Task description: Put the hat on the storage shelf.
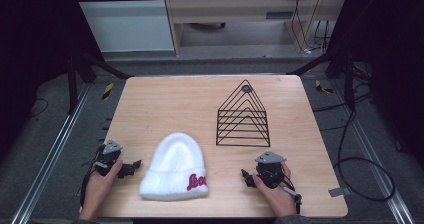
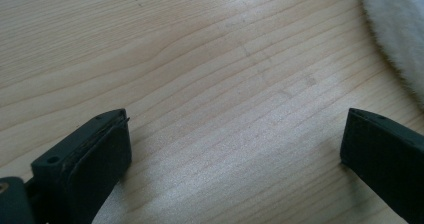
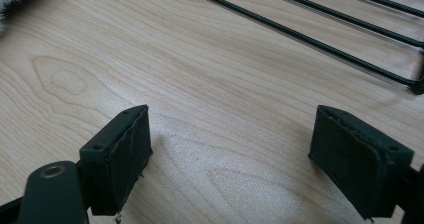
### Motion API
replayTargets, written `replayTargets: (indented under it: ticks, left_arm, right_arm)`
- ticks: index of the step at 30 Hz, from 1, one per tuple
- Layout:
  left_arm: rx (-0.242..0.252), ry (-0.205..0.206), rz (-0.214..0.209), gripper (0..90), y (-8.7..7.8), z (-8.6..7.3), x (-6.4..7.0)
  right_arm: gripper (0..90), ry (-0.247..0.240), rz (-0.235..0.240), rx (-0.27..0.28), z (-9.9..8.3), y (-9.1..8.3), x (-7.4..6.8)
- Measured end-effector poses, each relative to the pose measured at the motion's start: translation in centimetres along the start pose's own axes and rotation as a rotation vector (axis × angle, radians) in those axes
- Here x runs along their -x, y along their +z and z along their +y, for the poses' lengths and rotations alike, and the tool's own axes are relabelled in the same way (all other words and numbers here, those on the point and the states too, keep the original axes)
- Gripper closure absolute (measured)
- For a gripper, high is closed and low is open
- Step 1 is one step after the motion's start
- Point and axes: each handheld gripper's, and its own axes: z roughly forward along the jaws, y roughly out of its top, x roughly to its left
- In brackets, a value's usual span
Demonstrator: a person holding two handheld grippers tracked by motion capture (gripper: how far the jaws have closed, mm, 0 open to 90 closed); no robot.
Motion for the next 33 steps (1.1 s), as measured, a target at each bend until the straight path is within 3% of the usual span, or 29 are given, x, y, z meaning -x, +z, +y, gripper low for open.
replayTargets:
  ticks: [9,13,16,21,24,27,33]
  left_arm:
    - [0.007,-0.006,-0.006,2.6,-0.2,0.0,0.0]
    - [0.002,-0.012,-0.039,6.3,-0.8,1.0,0.2]
    - [0.017,0.041,-0.055,9.5,-1.9,3.7,1.4]
    - [-0.05,0.187,-0.086,11.9,-1.7,7.3,4.0]
    - [-0.08,0.218,-0.098,14.4,-0.7,9.0,5.1]
    - [-0.117,0.213,-0.114,17.0,0.4,10.4,5.8]
    - [-0.19,0.208,-0.137,25.2,2.5,11.3,6.5]
  right_arm:
    - [16.6,-0.001,0.0,0.0,0.0,0.0,0.0]
    - [16.6,0.0,-0.001,-0.001,0.0,0.0,0.0]
    - [16.6,-0.001,-0.001,-0.001,0.0,0.0,0.0]
    - [16.6,-0.001,0.0,-0.001,0.0,0.0,0.0]
    - [16.6,-0.001,-0.001,-0.001,0.0,0.0,0.0]
    - [16.6,0.0,0.0,0.0,0.0,0.0,0.0]
    - [16.6,0.0,0.0,0.0,0.0,0.0,0.0]
